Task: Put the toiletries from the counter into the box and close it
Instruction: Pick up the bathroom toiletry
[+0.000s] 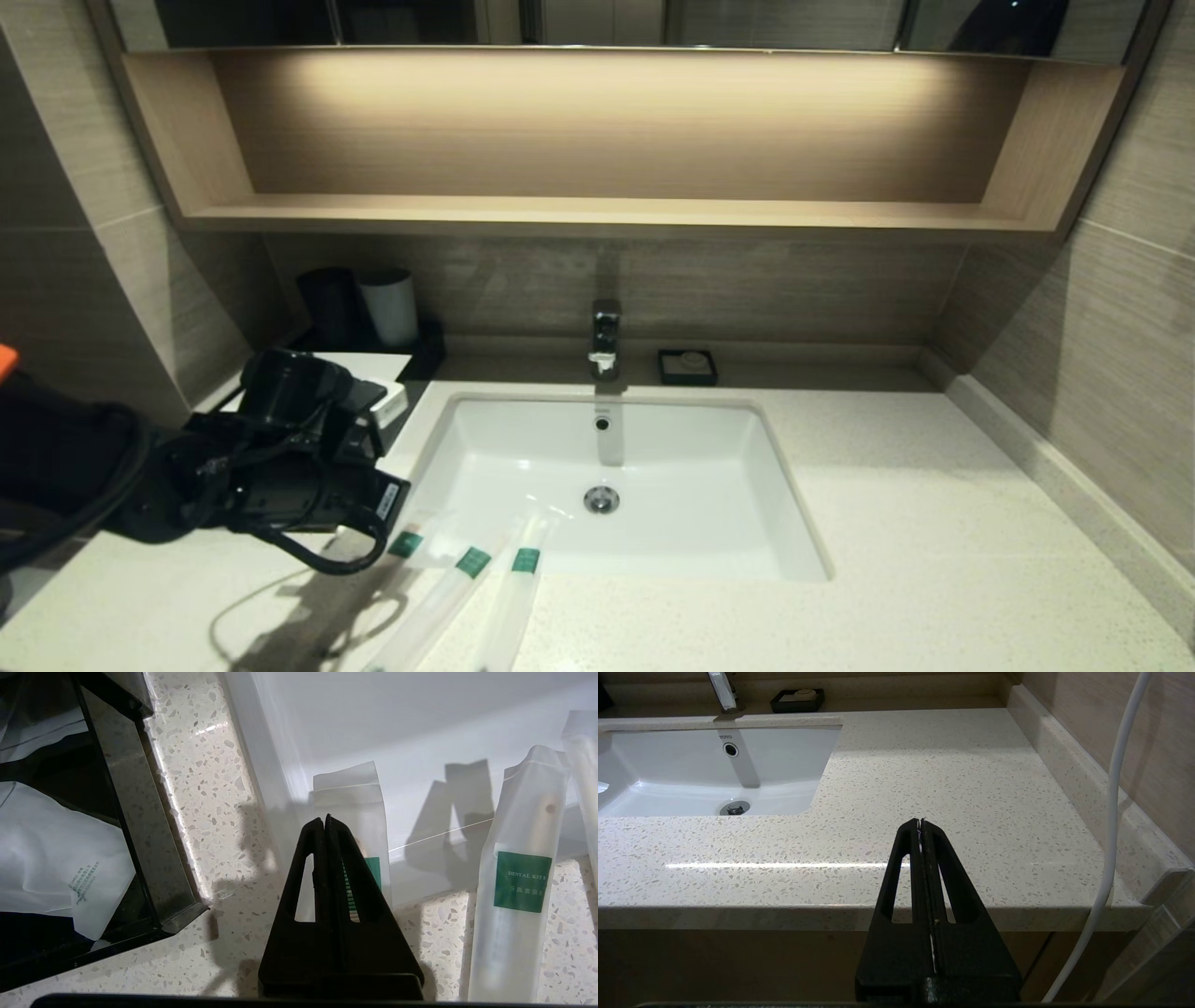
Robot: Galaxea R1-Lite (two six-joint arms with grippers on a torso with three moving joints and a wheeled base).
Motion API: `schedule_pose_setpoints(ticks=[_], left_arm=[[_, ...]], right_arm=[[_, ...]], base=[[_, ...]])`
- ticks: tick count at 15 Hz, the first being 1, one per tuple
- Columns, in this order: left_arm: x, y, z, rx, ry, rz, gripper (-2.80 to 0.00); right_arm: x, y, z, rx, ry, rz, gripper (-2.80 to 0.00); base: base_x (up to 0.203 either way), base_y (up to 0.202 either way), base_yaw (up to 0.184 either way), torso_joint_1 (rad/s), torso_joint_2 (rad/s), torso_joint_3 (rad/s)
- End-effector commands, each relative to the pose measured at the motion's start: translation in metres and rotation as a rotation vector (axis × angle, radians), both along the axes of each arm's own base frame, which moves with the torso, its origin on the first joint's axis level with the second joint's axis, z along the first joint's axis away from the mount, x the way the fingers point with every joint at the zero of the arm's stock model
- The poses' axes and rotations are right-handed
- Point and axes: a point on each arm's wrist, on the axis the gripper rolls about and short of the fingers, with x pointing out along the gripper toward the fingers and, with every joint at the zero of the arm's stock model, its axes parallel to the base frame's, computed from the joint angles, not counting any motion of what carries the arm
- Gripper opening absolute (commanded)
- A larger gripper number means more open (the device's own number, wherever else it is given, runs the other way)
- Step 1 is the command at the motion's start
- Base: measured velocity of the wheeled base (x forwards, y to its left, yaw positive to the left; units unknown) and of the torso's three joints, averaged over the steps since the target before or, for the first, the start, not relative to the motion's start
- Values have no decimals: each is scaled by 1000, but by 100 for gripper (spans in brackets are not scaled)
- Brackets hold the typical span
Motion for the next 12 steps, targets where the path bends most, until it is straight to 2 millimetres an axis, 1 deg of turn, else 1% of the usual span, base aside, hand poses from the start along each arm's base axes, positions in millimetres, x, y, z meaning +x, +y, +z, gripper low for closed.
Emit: schedule_pose_setpoints(ticks=[1, 4, 7, 8, 12], left_arm=[[1, -1, -3, 0, 8, -2, -280], [2, -1, -6, -1, 18, -1, -280], [2, -8, -6, -17, 24, -5, -280], [2, -11, -6, -27, 29, 4, 0], [1, -15, -9, -29, 54, 18, 0]], right_arm=[[0, 0, 0, 0, 1, 0, -280], [0, 0, 0, 0, 1, 0, -280], [0, 0, 0, 0, 1, 0, -280], [0, 0, 0, 0, -1, 0, -280], [0, 0, 0, 0, 1, 0, -280]], base=[[0, 0, 0, 0, 0, 0], [0, 0, 0, 0, 0, 0], [0, 0, 0, 0, 0, 0], [0, 0, 0, 0, 0, 0], [0, 0, 0, 0, 0, 0]])
